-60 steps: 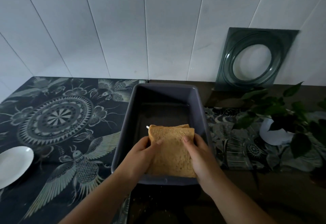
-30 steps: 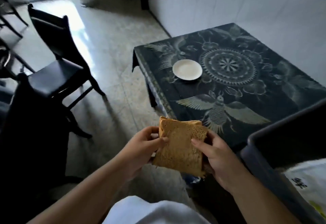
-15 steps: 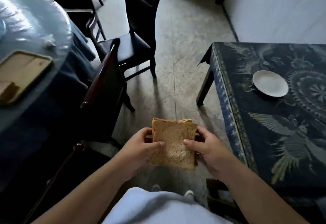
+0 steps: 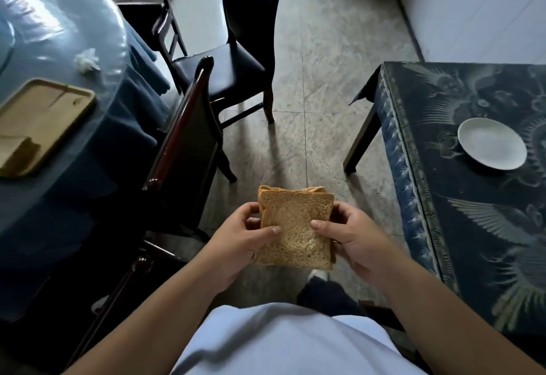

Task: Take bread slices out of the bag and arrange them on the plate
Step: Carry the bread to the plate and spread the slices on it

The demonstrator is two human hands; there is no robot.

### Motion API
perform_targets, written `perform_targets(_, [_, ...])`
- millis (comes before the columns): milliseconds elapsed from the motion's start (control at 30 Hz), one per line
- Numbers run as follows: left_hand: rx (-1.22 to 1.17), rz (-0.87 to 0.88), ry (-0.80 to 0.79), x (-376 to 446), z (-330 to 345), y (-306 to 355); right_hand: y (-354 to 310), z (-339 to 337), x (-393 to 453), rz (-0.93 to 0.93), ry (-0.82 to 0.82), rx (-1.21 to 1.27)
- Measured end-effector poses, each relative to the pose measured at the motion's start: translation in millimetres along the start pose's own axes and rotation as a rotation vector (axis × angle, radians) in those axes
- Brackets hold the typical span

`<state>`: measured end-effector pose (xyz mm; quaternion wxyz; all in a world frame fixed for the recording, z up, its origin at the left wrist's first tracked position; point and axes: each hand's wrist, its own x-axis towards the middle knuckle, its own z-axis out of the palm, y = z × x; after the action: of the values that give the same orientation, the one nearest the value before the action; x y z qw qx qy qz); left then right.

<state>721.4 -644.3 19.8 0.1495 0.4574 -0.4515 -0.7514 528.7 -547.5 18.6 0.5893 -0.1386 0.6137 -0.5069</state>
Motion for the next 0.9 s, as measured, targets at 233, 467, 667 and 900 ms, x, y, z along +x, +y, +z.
perform_targets(233, [0.014, -0.039, -0.054, 87.8, 20.8, 35.0, -45.2, -42.9, 71.8, 0.006, -0.014, 0.077])
perform_targets(467, [0.02, -0.047, -0.011, 179.3, 61.2, 93.8, -122.8, -93.8, 154.4, 0.027, -0.095, 0.037])
perform_targets(667, [-0.049, -0.04, 0.018, 239.6, 84.7, 135.6, -176.4, -119.3, 216.4, 0.05, -0.119, -0.003])
perform_targets(900, [-0.031, -0.081, -0.005, 319.7, 91.1, 182.2, -216.5, -137.5, 276.2, 0.046, -0.093, 0.071])
